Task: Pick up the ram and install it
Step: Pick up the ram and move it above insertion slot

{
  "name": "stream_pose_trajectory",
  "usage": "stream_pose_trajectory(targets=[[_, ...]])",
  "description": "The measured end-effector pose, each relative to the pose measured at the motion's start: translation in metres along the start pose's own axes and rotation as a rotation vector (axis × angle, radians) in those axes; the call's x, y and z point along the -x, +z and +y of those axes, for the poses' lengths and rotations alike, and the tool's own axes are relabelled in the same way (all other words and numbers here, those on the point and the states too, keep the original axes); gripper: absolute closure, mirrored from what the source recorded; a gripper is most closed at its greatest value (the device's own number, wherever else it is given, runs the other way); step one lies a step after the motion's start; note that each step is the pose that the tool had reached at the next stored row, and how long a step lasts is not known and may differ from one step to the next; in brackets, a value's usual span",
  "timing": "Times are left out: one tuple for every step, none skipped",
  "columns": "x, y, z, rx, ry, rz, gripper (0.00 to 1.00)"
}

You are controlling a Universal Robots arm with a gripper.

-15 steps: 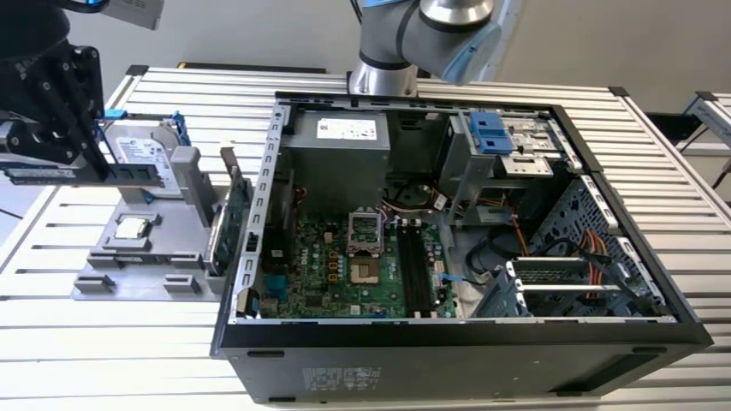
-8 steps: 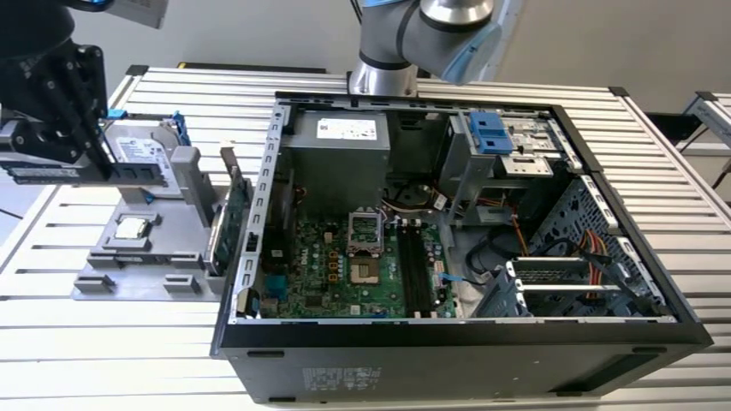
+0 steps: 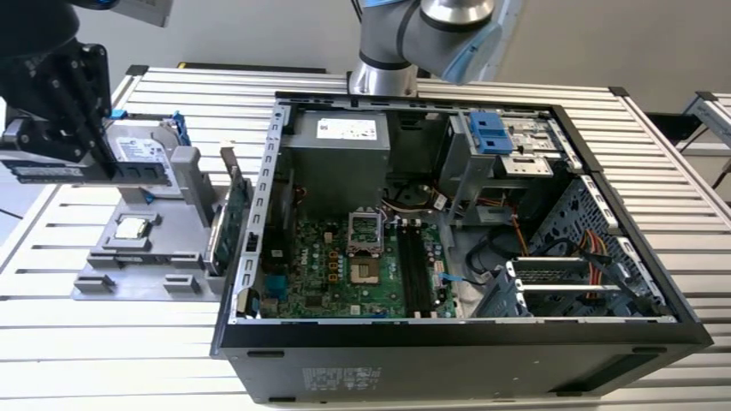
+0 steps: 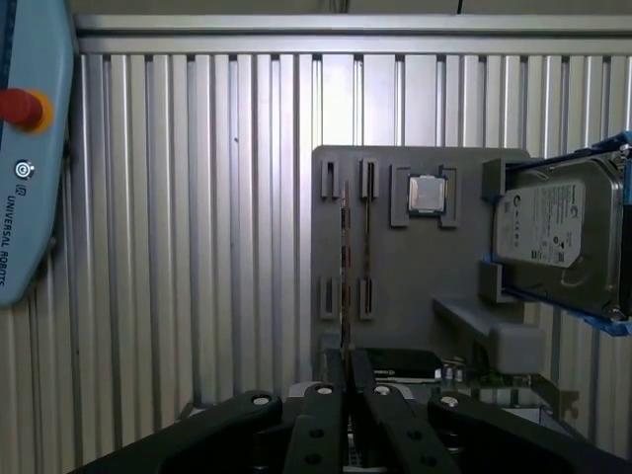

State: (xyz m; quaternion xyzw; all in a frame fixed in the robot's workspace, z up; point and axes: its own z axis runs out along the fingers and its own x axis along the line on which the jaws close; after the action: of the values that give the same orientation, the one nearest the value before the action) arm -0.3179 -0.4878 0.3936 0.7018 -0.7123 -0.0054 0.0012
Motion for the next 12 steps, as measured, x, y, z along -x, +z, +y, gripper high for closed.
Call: stream_pose_trajectory(targets=[[0.0, -0.0002, -0.0005, 0.0001, 0.0, 0.0, 1.0], [0.0, -0.0003, -0.0009, 0.0001, 0.0, 0.0001, 1.0], [0.0, -0.0004, -0.0014, 0.0, 0.0, 0.0, 1.0], [0.0, -0.0006, -0.0019, 0.0, 0.0, 0.0, 1.0], [0.0, -0.0008, -0.0024, 0.0001, 0.0, 0.0001, 1.0], [0.0, -0.0009, -0.0028, 0.0001, 0.0, 0.0, 1.0], [0.0001, -0.0011, -0.0033, 0.0001, 0.0, 0.0001, 1.0], [0.0001, -0.0012, -0.0038, 0.0001, 0.0, 0.0001, 1.0], [0.0001, -0.0013, -0.0042, 0.0, 0.0, 0.0, 1.0], [0.0001, -0.0015, -0.0047, 0.0, 0.0, 0.0, 1.0], [0.0001, -0.0016, -0.0052, 0.0, 0.0, 0.0, 1.0], [0.0001, -0.0018, -0.0057, 0.0, 0.0, 0.0, 1.0]])
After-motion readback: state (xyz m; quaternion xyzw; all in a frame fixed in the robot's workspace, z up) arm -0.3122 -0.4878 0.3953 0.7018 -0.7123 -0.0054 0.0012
